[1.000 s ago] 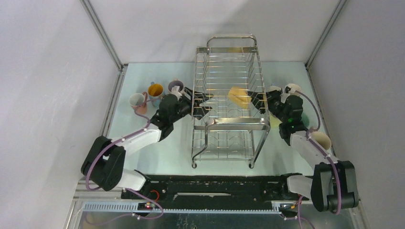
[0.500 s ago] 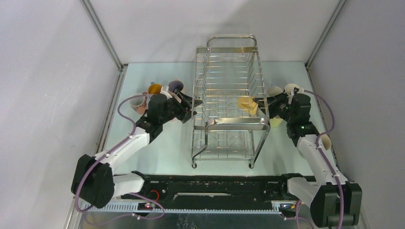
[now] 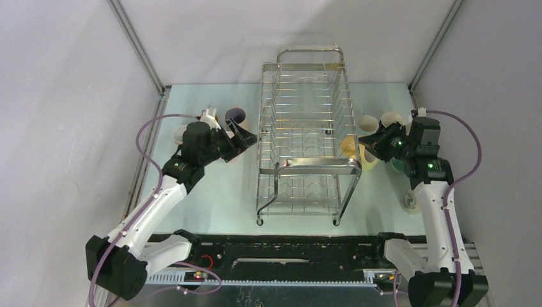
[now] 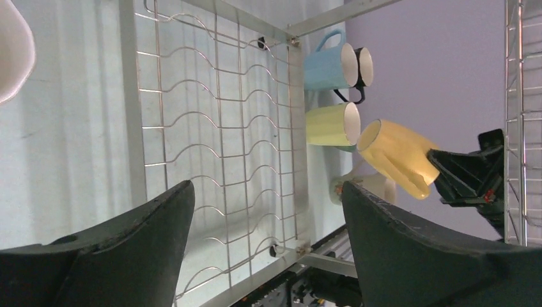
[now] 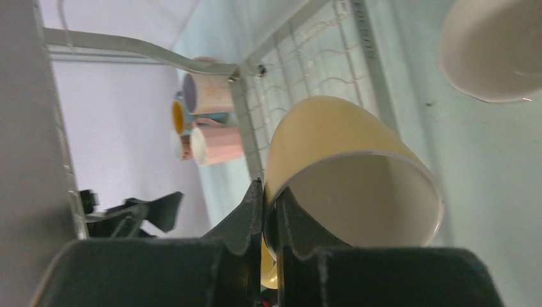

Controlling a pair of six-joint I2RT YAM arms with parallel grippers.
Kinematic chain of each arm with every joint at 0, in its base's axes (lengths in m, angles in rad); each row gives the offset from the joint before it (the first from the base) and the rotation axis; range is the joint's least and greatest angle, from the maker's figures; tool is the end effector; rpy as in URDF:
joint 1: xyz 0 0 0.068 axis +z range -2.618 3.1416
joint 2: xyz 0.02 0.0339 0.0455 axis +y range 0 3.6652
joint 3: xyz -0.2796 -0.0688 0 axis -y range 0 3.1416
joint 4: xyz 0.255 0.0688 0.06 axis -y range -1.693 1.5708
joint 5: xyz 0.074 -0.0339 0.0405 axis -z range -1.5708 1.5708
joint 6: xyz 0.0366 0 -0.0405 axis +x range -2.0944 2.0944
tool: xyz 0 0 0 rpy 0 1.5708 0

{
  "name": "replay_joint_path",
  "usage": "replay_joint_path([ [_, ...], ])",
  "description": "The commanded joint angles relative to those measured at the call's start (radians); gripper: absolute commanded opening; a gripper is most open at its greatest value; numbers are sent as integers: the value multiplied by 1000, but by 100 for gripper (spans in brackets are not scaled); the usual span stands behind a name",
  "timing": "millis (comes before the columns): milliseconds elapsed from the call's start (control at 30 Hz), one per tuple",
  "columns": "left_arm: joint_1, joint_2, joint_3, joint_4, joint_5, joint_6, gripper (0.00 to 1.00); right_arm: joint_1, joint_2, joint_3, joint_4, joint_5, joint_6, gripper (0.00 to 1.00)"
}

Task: Unload the cups from the dish rack
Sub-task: Place the cup at the center of the board.

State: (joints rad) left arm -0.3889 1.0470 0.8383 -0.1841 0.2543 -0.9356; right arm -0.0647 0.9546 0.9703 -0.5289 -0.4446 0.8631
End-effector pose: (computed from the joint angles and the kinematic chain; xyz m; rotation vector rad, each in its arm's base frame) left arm 0.2215 -0.1007 0.3196 -0.3973 2.0866 -1.0828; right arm 0.2063 0.0024 0.3531 0.7084 2.0509 0.9365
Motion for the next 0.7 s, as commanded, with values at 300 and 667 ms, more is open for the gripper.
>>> replay_joint_path([
  [300, 8, -94, 113, -210, -15, 323, 98, 53, -35, 143, -455, 244, -329, 0],
  [667, 8, -116, 139, -271, 13, 401, 100, 173, 13, 75, -492, 512, -313, 0],
])
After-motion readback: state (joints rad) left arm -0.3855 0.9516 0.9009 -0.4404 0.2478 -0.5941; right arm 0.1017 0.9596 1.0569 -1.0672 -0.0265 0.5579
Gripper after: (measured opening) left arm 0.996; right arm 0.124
